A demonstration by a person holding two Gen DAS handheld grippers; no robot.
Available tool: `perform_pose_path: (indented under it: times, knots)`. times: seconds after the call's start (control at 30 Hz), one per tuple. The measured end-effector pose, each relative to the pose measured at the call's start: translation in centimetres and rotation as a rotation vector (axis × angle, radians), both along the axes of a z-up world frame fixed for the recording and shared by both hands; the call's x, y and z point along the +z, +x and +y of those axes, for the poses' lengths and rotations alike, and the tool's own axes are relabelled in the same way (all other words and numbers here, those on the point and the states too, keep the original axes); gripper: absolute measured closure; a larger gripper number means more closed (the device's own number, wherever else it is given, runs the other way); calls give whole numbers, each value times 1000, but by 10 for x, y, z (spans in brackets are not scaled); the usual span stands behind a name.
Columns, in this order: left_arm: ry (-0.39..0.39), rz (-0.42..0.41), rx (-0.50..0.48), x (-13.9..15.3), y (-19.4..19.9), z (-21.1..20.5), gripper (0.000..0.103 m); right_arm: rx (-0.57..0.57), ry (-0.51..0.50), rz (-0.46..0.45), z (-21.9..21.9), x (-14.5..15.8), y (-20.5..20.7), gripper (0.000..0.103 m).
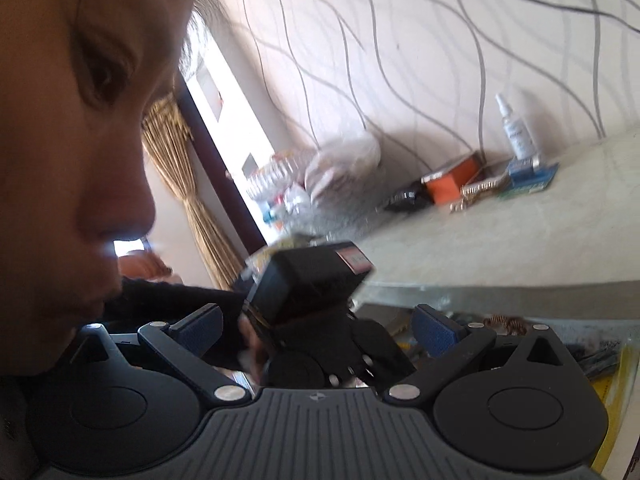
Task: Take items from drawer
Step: 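Lower the open left gripper into the drawer over another spray bottle, then close the left gripper on the second spray bottle's pump head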
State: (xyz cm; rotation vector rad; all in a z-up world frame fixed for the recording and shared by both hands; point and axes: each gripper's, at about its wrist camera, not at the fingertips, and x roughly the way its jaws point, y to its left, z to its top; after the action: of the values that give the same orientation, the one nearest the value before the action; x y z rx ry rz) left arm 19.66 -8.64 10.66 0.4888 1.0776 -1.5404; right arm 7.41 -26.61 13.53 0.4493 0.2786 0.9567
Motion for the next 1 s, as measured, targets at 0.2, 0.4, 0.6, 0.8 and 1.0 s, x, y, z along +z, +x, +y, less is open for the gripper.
perform_pose_path:
  times: [0.2,0.4,0.6,0.8,1.0]
  knots:
    - [47,42,-143,-16,0,-24,69,11,8,-10,0,3,2,0]
    - [109,78,-277,-34,0,-46,78,1,18,-6,-2,3,4,0]
    - [191,36,-354,-39,-11,-65,66,-20,8,-8,-1,3,4,0]
    - [154,87,-299,-44,-16,-56,82,-24,17,-5,-2,3,4,0]
    - [153,124,-195,-50,-27,-44,87,-43,30,2,-5,2,3,0]
